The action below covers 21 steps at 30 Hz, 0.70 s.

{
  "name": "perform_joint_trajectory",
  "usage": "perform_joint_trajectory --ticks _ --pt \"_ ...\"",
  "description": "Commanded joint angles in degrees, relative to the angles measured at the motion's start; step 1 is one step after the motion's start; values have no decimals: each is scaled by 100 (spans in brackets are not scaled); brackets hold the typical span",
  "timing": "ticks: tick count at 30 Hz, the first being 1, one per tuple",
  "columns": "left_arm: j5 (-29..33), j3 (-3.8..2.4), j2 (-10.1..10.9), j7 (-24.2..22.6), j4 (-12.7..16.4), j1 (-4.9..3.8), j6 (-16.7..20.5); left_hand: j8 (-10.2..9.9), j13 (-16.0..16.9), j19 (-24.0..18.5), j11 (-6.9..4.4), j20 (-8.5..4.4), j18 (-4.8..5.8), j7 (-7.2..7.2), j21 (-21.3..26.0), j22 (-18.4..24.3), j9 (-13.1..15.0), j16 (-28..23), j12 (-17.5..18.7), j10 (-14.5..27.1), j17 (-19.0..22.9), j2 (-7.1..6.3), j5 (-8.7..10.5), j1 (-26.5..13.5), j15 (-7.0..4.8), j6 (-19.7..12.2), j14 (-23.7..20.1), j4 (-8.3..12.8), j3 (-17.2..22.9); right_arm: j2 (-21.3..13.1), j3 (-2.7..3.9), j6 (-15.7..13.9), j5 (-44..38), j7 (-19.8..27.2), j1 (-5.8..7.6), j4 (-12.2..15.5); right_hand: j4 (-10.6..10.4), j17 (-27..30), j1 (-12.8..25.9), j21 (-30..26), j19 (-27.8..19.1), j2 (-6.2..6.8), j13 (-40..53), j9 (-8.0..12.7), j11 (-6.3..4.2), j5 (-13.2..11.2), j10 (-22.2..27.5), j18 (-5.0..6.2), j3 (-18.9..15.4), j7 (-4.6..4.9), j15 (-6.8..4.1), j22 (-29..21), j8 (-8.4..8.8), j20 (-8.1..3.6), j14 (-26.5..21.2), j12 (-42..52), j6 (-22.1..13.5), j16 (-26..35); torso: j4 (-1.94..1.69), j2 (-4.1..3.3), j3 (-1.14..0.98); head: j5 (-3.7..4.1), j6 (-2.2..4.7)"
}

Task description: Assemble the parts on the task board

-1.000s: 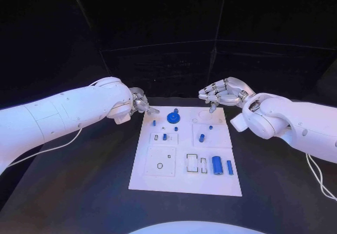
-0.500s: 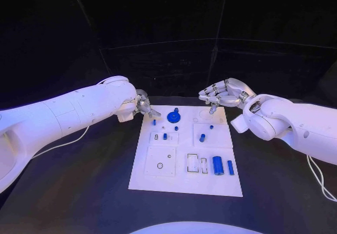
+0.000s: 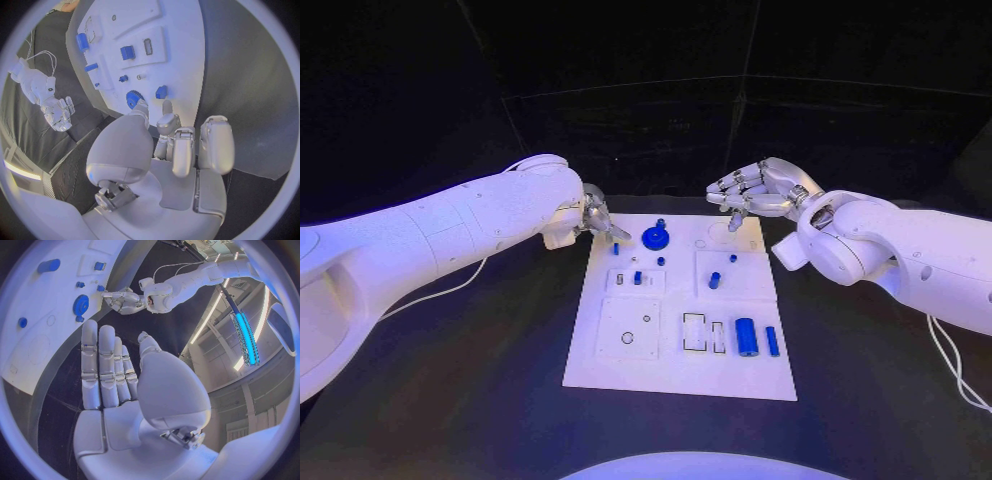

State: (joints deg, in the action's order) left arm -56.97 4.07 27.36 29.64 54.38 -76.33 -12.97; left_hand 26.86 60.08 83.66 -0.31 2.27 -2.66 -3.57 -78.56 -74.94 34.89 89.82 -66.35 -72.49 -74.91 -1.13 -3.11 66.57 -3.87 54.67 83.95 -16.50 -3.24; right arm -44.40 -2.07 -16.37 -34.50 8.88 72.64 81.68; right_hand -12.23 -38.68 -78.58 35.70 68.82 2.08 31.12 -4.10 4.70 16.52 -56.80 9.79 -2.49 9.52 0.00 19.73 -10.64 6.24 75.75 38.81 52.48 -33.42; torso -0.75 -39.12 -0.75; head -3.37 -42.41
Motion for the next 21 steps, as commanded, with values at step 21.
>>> perform_joint_trajectory --ticks 21 --pt "-331 0 -132 33 -177 38 -247 70 35 87 -37 -15 -56 19 -77 -123 -16 18 -80 -70 -1509 148 3 231 -32 61 605 59 -63 14 3 -65 -12 82 10 15 -3 -12 -91 -38 53 -16 -20 -7 9 60 46 71 -44 1 35 -13 -46 -4 20 36 -55 33 -7 6 -3 18 -37"
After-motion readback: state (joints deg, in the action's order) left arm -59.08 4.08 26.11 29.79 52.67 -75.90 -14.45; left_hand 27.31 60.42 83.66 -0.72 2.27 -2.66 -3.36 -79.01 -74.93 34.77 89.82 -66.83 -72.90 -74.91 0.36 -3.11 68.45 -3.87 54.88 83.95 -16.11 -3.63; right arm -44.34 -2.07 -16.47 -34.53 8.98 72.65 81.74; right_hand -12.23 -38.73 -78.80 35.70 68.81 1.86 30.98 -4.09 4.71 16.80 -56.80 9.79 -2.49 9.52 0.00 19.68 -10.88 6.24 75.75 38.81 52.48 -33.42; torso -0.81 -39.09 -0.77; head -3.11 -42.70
